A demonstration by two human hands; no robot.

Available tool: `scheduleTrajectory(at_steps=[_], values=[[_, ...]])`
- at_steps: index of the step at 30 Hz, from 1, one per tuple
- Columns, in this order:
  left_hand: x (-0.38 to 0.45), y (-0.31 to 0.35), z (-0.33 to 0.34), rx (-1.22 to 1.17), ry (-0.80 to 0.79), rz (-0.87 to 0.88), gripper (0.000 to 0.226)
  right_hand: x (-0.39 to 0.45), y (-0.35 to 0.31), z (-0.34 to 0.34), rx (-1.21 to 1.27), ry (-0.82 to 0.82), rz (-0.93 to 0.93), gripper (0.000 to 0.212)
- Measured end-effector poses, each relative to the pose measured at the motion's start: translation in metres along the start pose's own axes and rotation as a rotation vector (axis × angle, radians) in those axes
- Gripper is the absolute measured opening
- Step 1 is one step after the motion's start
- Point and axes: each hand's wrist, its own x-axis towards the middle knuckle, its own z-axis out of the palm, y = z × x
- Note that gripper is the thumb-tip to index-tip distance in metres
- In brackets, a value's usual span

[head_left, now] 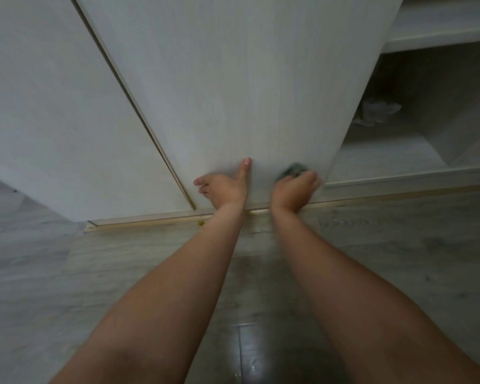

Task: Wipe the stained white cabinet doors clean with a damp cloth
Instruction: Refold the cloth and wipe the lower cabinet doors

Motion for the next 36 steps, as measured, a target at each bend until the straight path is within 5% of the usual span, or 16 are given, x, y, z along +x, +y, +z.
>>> scheduleTrajectory(at_steps=[2, 4, 8, 11, 15, 20, 22, 26, 28, 32, 36], values=[[-0.003, 0.001, 0.000, 0.014, 0.007, 0.003, 0.148, -0.027, 0.004, 0.009, -0.019, -0.196, -0.123, 0.016], [-0.002, 0.003, -0.002, 0.028, -0.001, -0.006, 0.147, -0.014, 0.014, 0.001, -0.028, -0.200, -0.159, 0.017], [-0.001, 0.006, -0.008, 0.051, -0.013, -0.005, 0.148, 0.054, 0.037, -0.022, -0.146, -0.083, 0.225, 0.040], [-0.006, 0.000, -0.005, 0.049, -0.002, 0.029, 0.145, 0.034, 0.027, 0.000, -0.113, -0.033, 0.280, 0.036], [-0.026, -0.030, 0.001, 0.209, 0.133, 0.341, 0.136, -0.021, 0.021, 0.024, -0.103, -0.440, 0.259, 0.029], [-0.015, -0.046, -0.017, 0.522, 0.245, 0.764, 0.121, 0.032, 0.038, -0.001, -0.010, -0.014, 0.426, 0.029], [-0.009, -0.047, -0.020, 0.589, 0.238, 0.820, 0.120, 0.033, 0.040, -0.002, -0.036, -0.056, 0.426, 0.031], [-0.006, -0.052, -0.016, 0.629, 0.217, 0.806, 0.126, -0.013, 0.036, 0.020, -0.065, -0.453, 0.310, 0.026], [-0.004, -0.052, -0.016, 0.647, 0.215, 0.790, 0.128, -0.006, 0.035, 0.017, -0.060, -0.359, 0.353, 0.024], [-0.002, -0.051, -0.015, 0.626, 0.188, 0.780, 0.129, 0.059, 0.040, -0.002, 0.022, 0.133, 0.564, 0.026], [-0.003, -0.049, -0.010, 0.610, 0.195, 0.758, 0.132, 0.026, 0.014, 0.010, -0.093, -0.113, 0.465, 0.032]])
